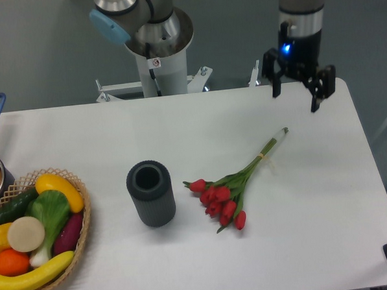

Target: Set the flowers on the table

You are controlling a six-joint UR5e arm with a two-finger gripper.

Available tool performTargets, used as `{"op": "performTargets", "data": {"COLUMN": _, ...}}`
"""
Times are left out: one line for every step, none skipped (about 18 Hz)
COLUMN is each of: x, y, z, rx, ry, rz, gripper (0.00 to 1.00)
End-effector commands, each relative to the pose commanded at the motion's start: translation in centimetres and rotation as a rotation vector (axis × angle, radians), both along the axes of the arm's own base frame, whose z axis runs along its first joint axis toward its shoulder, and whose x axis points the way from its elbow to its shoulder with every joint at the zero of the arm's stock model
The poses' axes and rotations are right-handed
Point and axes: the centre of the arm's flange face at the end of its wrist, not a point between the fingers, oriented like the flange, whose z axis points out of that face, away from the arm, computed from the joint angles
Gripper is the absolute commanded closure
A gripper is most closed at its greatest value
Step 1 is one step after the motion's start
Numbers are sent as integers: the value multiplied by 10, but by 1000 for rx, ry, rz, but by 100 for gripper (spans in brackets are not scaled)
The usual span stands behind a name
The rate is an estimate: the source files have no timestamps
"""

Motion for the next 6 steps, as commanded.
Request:
{"op": "performTargets", "data": {"x": 2, "y": -8, "z": -7, "rx": -9, "ry": -14, "rz": -13, "gripper": 0}}
{"op": "performTargets", "data": {"x": 2, "y": -15, "z": -9, "rx": -15, "ry": -10, "rz": -28, "gripper": 0}}
{"op": "performTargets", "data": {"x": 2, "y": -20, "z": -11, "rx": -19, "ry": -10, "rz": -36, "gripper": 0}}
{"op": "performTargets", "data": {"x": 3, "y": -22, "z": -11, "rx": -20, "ry": -10, "rz": -36, "gripper": 0}}
{"op": "performTargets", "data": {"x": 4, "y": -22, "z": -11, "rx": -20, "ry": -15, "rz": -36, "gripper": 0}}
{"op": "performTargets", "data": {"x": 4, "y": -22, "z": -10, "rx": -20, "ry": -16, "rz": -36, "gripper": 0}}
